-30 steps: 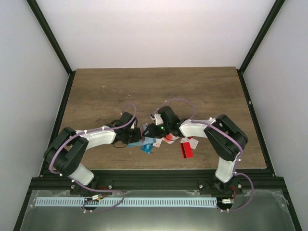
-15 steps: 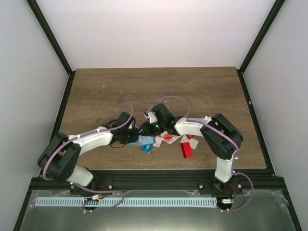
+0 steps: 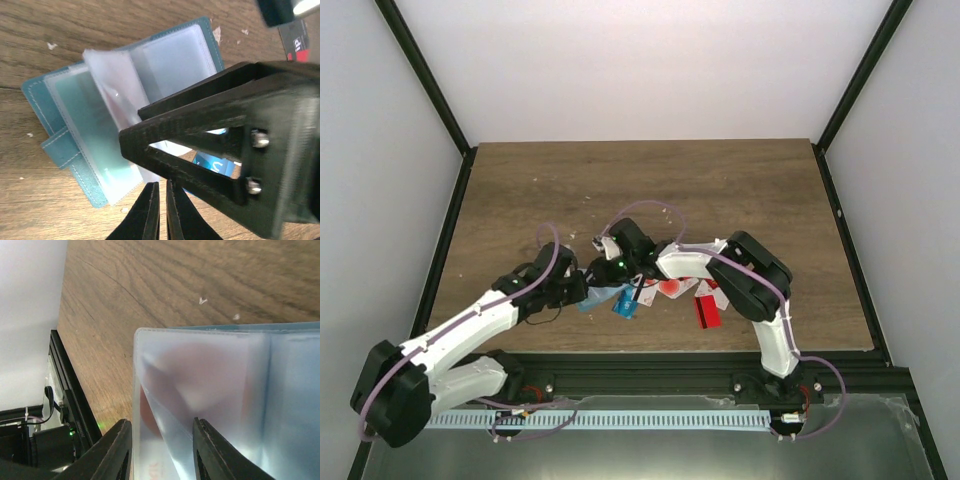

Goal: Put the credit cards into the card holder

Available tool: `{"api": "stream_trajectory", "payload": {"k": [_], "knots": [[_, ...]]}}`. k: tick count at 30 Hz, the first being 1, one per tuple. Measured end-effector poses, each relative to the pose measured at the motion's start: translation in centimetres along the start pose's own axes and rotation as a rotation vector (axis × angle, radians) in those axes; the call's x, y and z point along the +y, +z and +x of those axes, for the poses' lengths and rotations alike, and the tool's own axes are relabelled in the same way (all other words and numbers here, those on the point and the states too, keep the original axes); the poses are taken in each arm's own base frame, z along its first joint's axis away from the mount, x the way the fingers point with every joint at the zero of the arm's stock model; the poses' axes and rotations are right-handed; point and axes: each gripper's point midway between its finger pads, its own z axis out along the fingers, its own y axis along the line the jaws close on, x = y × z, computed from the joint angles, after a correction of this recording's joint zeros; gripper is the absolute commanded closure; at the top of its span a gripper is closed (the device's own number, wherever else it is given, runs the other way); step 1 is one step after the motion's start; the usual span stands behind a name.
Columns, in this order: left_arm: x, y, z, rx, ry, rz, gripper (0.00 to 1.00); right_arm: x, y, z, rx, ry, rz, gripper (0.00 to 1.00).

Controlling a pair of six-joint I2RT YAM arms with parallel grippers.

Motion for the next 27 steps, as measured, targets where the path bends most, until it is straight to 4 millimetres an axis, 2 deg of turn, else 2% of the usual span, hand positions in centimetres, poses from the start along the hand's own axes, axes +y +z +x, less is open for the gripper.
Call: {"api": "stream_trajectory", "payload": {"k": [5,12,17,19,21,25,27], "knots": [[0.0,-1.2,-0.6,-0.047,-0.008,0.009,0.91,0.4,1.1,0.7,0.041,0.011,-0.032,0.61],[-0.2,-2.2,-0.9,-0.078,-0.008,0.028,0.88,1.7,0.9,0.5,0.056,0.007,-0.089,0.59],[-0.6,-2.2,-0.8,-0.07,0.007,0.045,0.88,1.8,0.3,0.5,0.053,-0.01,-0.06,0.55],[-0.8,-1.9,-0.7,-0.056,0.02,0.049,0.87,1.6,-0.9,0.1,0.023,-0.027,-0.003,0.54],[-1.1,-1.4,-0.5,-0.035,0.033,0.054,0.86,1.5,-3.0,-0.3,-0.022,-0.045,0.053,0.53],[-2.6,0.0,0.6,0.024,0.093,0.087,0.84,2.8,-8.9,-1.0,-0.154,-0.089,0.098,0.48],[-3.8,0.7,1.0,0.052,0.135,0.108,0.82,1.9,-11.9,-0.9,-0.218,-0.074,0.142,0.45]]}}
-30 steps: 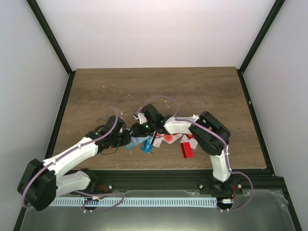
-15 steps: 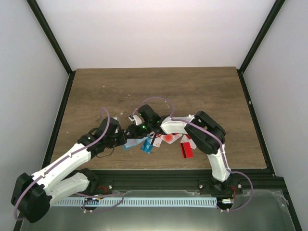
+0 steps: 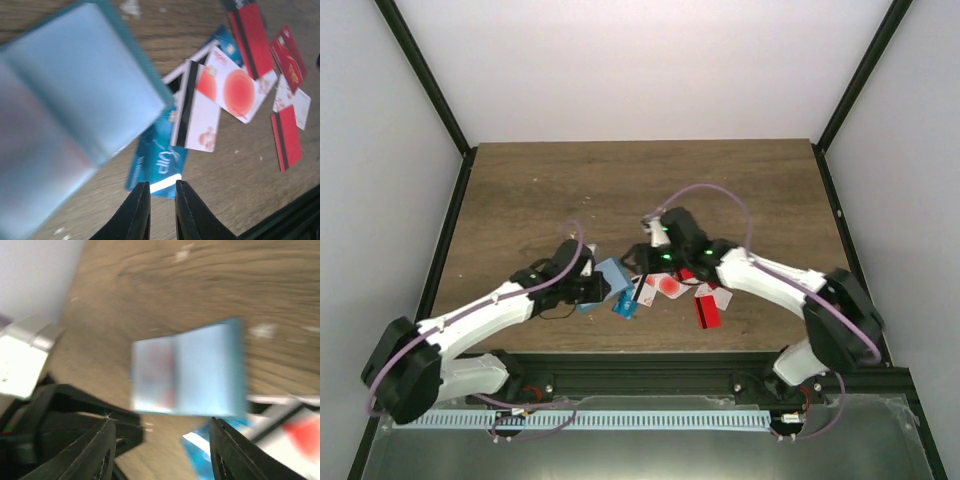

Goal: Put the credit cards into the card holder

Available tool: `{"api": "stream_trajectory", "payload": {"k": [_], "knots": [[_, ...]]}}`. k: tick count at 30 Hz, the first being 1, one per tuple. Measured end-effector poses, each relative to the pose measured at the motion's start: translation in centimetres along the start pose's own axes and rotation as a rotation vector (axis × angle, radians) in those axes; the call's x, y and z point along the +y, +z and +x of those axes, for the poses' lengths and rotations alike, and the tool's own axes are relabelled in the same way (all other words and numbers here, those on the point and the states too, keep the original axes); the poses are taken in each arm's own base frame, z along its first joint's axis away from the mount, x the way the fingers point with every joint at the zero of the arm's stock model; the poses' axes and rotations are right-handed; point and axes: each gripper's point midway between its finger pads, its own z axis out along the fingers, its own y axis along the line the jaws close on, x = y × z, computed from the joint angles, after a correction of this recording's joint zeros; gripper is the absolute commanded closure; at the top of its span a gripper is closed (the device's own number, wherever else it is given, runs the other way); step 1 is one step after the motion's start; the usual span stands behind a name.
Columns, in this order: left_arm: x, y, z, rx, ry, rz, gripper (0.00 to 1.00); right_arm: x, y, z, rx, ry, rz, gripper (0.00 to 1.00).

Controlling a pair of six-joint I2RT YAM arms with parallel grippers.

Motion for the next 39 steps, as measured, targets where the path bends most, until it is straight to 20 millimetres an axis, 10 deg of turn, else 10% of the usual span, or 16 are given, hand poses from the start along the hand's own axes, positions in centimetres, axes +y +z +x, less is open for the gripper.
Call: {"api": "stream_trajectory", "payload": {"k": [6,12,22,28,39], "knots": [[-4.8,3.3,0.2,0.076,0.128,0.071,0.8,-9.6,-7.0,1.9,-0.116,0.175,0.334,0.28],[-9.1,6.9,0.9,0.141,0.227,0.136,0.8,-14.5,-10.8,7.1,-0.084,0.297,0.575,0.21],[-10.1,8.4,1.9,0.167,0.255,0.166,0.8,-19.6,-11.1,12.6,0.046,0.407,0.797,0.25],[-8.9,8.2,2.7,0.173,0.259,0.153,0.8,-18.8,-8.9,12.5,0.087,0.333,0.79,0.29],[-7.1,6.5,3.5,0.146,0.263,0.131,0.8,-11.4,-1.6,14.7,0.204,0.063,0.679,0.4]]}}
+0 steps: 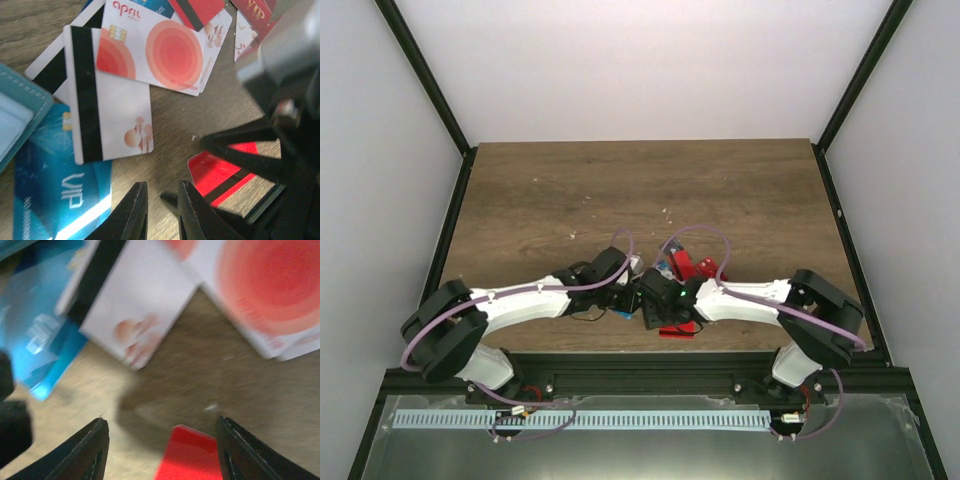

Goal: Put the credit cards into the card holder

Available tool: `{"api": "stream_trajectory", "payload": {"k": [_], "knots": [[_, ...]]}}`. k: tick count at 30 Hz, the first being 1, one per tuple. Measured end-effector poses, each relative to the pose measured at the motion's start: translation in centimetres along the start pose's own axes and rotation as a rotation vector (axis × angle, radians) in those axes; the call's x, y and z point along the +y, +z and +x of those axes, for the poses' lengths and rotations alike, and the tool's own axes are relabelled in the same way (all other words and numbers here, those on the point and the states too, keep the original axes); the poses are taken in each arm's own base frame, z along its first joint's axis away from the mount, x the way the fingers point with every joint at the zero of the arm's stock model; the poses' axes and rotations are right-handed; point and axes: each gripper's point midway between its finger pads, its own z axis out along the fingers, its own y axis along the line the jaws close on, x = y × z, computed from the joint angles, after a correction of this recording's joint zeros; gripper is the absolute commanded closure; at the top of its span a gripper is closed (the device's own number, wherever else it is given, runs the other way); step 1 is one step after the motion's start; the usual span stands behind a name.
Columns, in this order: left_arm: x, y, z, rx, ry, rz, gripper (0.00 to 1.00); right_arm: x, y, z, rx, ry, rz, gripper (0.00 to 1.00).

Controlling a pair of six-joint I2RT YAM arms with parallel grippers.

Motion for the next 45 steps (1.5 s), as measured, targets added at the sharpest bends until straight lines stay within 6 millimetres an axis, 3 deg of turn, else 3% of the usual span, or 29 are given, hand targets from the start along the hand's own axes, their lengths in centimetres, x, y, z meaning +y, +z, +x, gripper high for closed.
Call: {"api": "stream_trajectory", "payload": {"k": [5,11,15,21,29,36,45], "knots": [[0.5,-1.4,0.8,-0.014,0.002,-0.005,0.8,3.7,-0.9,2.0,0.069,-0.014,-0.145,0.42],[0.9,-1.4,1.7,0.003,-0.002,-0.005,0.8,3.9,-1.9,4.6,0.178,0.02,-0.201,0.4],[0.3,-1.3,1.5,-0.002,0.003,0.025,0.8,2.0,-2.3,4.8,0.187,0.068,-0.164,0.42],[-0.5,-1.3,1.4,-0.007,0.014,0.055,0.8,-2.9,-2.0,1.5,0.12,0.205,-0.094,0.45],[-1.0,-1.3,1.5,-0.009,0.018,0.064,0.8,-4.8,-1.6,0.0,0.072,0.219,-0.057,0.45],[-1.3,-1.1,1.3,-0.017,0.021,0.076,0.8,-9.0,-2.4,-0.1,0.02,0.3,0.032,0.45],[-1.4,-0.7,1.5,-0.009,0.024,0.083,0.8,-9.3,-2.3,1.2,0.049,0.313,0.012,0.51]]}}
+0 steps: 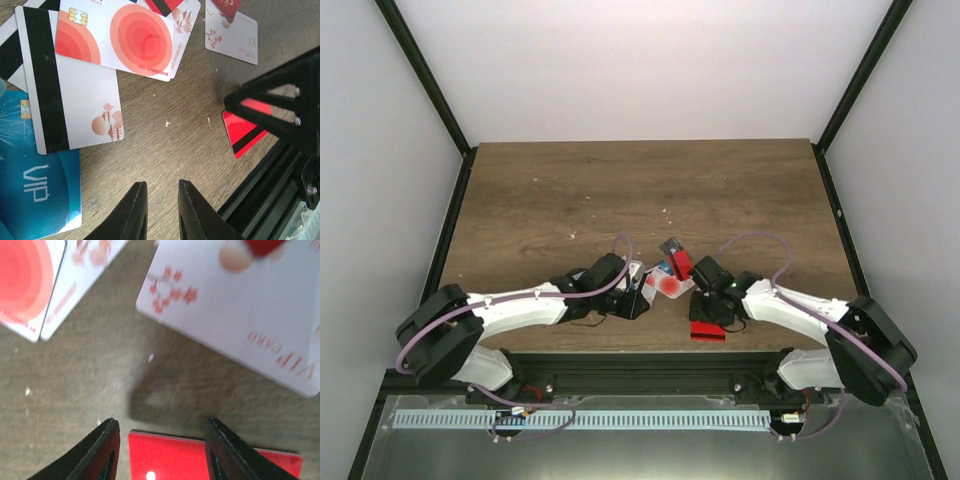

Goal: Put the credit cards into the card holder

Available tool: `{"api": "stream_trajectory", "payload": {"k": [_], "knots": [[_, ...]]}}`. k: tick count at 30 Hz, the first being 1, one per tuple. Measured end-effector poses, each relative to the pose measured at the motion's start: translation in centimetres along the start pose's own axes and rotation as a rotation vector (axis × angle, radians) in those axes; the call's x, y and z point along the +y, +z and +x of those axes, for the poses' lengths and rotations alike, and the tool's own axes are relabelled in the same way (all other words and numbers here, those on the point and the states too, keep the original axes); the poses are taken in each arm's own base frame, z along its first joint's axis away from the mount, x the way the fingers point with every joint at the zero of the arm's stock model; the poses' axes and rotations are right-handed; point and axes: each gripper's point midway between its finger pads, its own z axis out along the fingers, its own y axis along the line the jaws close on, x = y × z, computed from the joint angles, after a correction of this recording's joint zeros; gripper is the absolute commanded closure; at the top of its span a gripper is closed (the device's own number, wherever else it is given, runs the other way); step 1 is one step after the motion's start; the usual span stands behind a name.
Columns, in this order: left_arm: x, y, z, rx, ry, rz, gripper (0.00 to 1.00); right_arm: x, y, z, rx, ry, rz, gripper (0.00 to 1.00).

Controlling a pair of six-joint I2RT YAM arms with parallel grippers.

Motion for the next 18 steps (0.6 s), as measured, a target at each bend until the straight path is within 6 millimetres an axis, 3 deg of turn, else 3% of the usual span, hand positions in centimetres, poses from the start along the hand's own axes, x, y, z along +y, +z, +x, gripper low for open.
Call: {"api": "stream_trajectory", "payload": {"k": [4,10,18], "knots": [[-0.1,0.2,-0.1,-0.001,0.001,0.004,0.8,0.6,-0.5,2.3,0.068,-0.005,-0.047,0.51],[-0.1,0.7,0.0,0.005,0.002,0.013,0.8,-0.5,-1.3,5.9,0.188,0.006,-0.03,0.51],[-0.4,1.4,0.1,0.026,0.012,0.031,0.8,-1.9,-1.8,6.4,0.199,0.047,0.033,0.44]]}}
